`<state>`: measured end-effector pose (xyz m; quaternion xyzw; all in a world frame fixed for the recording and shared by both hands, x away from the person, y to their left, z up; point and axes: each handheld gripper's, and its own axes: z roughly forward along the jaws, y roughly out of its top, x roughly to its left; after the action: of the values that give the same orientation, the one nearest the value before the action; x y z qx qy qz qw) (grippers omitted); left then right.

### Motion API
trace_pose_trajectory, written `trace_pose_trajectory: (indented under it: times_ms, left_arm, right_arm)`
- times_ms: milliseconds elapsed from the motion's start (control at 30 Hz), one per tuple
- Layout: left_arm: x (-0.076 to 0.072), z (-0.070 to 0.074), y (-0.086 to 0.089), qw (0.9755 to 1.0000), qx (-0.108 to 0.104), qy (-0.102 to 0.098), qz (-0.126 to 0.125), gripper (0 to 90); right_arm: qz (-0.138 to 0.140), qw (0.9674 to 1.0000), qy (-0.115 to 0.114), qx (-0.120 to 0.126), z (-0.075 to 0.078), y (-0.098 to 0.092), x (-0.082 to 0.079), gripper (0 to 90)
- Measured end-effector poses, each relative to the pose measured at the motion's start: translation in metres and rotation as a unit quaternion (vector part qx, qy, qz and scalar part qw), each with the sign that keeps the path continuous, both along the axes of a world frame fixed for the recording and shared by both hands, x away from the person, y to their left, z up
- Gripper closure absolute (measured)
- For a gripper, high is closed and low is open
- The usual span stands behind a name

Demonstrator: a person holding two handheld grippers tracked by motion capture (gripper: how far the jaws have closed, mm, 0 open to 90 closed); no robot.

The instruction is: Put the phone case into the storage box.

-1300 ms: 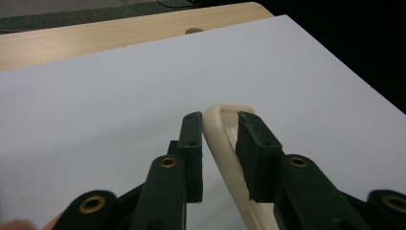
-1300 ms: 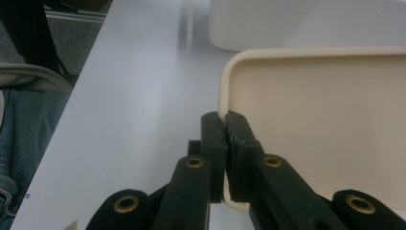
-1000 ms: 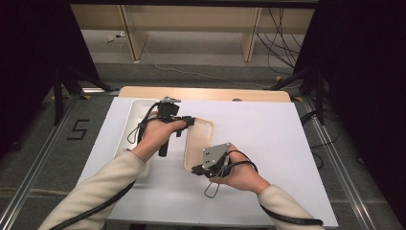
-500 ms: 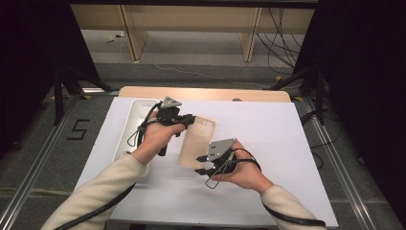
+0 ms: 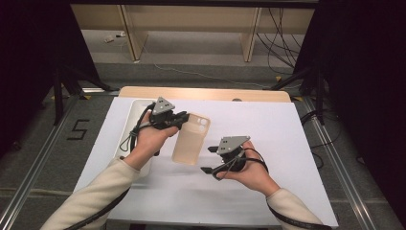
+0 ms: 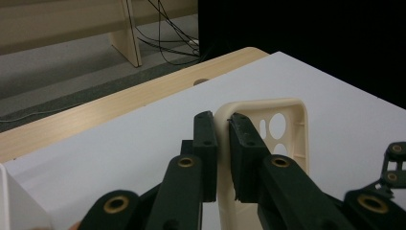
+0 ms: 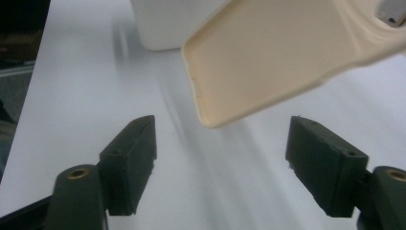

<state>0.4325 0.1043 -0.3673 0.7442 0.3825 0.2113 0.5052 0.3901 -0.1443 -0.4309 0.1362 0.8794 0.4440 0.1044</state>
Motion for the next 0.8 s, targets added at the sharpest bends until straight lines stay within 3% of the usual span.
trace_pose_trajectory:
  times_ms: [267,467,667,800]
  left_arm:
    - [-0.004,0.005,0.007,0.9999,0.000,-0.015,-0.002,82.2]
    - [-0.009,0.007,0.011,0.9994,0.004,-0.034,0.001,82.2]
    - [-0.010,0.007,0.014,0.9991,0.010,-0.042,-0.005,82.2]
    - [-0.011,0.008,0.014,0.9989,0.001,-0.047,-0.003,82.2]
  right_arm:
    - [-0.034,0.9981,0.010,0.050,0.005,-0.019,-0.001,24.2]
    - [-0.063,0.9943,0.004,0.086,0.007,-0.029,-0.001,22.9]
    - [-0.082,0.9912,-0.005,0.103,0.010,-0.041,-0.002,21.1]
    - [-0.095,0.9896,-0.010,0.107,0.012,-0.051,-0.004,20.7]
